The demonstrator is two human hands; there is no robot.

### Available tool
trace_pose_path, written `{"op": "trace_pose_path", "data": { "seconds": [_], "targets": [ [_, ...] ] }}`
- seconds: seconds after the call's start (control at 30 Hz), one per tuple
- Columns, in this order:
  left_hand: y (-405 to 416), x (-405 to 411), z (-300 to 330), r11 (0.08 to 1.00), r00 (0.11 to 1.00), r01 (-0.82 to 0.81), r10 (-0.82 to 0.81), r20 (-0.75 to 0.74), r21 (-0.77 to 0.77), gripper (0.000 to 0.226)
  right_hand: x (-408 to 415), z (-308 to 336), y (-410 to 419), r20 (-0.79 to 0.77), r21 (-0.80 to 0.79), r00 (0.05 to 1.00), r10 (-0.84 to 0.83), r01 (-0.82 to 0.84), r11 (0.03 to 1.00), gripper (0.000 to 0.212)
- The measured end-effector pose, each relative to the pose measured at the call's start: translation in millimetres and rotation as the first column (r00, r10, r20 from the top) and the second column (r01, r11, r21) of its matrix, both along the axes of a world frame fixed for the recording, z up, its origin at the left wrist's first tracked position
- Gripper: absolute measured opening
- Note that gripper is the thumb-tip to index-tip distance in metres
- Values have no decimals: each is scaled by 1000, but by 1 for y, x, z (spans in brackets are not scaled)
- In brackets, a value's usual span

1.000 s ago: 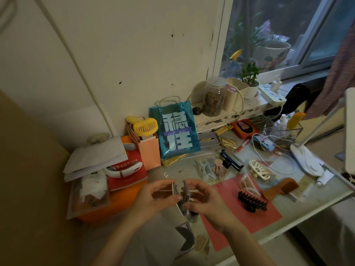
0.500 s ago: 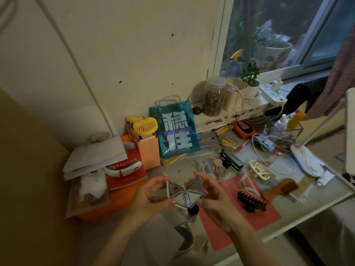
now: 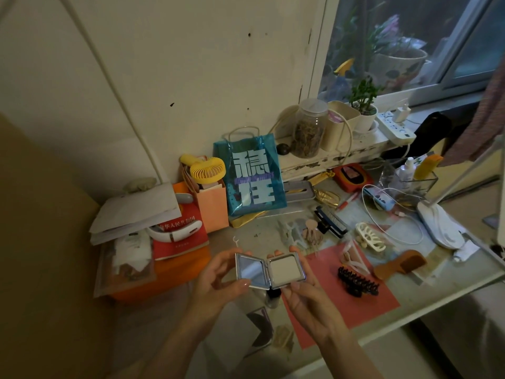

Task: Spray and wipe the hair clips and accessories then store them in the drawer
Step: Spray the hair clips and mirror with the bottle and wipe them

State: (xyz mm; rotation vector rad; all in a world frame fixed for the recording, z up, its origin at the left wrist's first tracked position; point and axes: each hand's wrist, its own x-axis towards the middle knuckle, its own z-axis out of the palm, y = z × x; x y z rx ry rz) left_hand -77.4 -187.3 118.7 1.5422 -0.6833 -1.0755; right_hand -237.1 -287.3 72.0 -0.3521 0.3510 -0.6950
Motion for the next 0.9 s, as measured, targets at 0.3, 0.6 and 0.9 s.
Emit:
{"op": "trace_pose_path", "data": {
  "seconds": [0.3,0.6,0.9],
  "targets": [
    [5,8,-9,999,999,28,-27,31,-36,56,-2,1,0,-55,-71,997,55,-59,996,81],
    [15,19,-18,999,999,46,-45,21,-23,63,-19,-4,-9,-382,-329,921,75,-212,920,87],
    [35,33,-39,998,999,-40,39,-24,-39,74,-24,-63,-21,-827,-505,501,-254,-467,726,77]
  ]
}}
